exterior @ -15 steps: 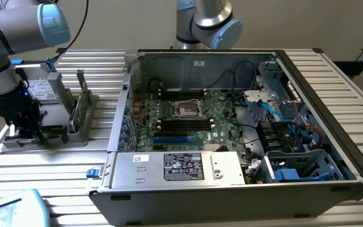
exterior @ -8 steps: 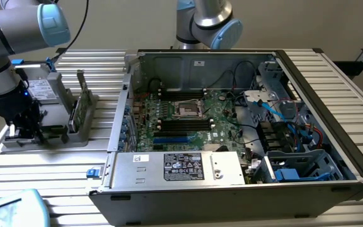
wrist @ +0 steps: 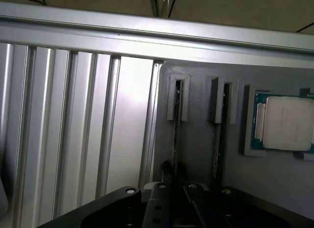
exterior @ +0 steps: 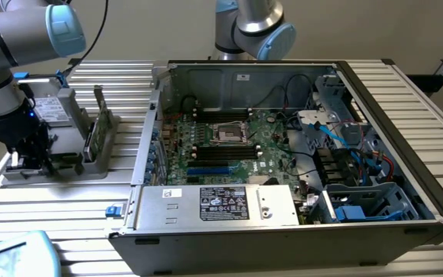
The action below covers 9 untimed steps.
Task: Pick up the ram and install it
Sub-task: 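Pick up the ram and move it above insertion slot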
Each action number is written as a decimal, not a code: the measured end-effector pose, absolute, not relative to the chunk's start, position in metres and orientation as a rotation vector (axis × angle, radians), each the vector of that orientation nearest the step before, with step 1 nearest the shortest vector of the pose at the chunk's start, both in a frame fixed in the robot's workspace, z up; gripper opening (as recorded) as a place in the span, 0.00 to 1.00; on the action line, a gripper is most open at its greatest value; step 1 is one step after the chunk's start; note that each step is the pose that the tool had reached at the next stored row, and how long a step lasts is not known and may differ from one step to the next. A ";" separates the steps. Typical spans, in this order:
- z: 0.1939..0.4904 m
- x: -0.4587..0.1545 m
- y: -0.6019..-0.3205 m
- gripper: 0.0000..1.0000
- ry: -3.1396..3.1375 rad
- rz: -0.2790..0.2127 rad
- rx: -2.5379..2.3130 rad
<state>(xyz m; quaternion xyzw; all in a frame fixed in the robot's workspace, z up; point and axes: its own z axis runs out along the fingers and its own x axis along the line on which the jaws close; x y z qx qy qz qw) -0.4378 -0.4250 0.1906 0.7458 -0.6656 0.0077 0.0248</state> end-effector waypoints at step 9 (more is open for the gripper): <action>0.202 -0.438 -0.425 0.14 -2.058 0.022 2.306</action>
